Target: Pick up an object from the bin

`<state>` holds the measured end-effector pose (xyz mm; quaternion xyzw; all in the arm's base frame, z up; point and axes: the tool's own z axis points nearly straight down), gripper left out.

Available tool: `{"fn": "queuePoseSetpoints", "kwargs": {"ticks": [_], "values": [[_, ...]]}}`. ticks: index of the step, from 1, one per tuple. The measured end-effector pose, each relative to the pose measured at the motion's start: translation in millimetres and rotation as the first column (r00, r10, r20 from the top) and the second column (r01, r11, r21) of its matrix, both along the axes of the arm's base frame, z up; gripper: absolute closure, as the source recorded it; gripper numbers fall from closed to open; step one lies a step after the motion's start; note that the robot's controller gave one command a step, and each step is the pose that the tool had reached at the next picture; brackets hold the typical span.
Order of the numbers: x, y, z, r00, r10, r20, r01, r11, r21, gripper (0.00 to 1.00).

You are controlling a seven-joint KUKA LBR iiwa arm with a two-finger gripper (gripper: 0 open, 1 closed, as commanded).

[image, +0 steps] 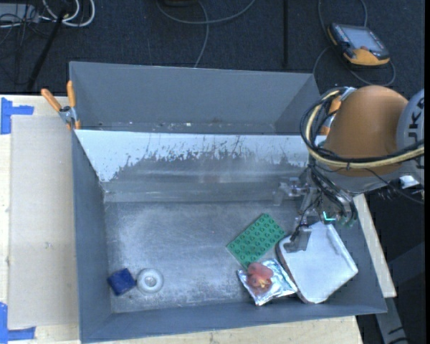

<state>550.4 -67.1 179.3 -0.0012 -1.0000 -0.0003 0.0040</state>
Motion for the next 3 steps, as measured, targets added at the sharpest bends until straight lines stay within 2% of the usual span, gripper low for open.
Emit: {"fn": "queuePoseSetpoints", "kwargs": {"ticks": [1,2,3], "values": [[-57.7,-3,-110,0.901,0.434,0.008,-0.434,0.901,0.001,0.00],[-72.3,33,-107,0.801,0.598,0.024,-0.598,0.801,-0.012,0.00],[-73.8,43,-107,0.716,0.697,0.021,-0.697,0.717,-0.014,0.00]]}}
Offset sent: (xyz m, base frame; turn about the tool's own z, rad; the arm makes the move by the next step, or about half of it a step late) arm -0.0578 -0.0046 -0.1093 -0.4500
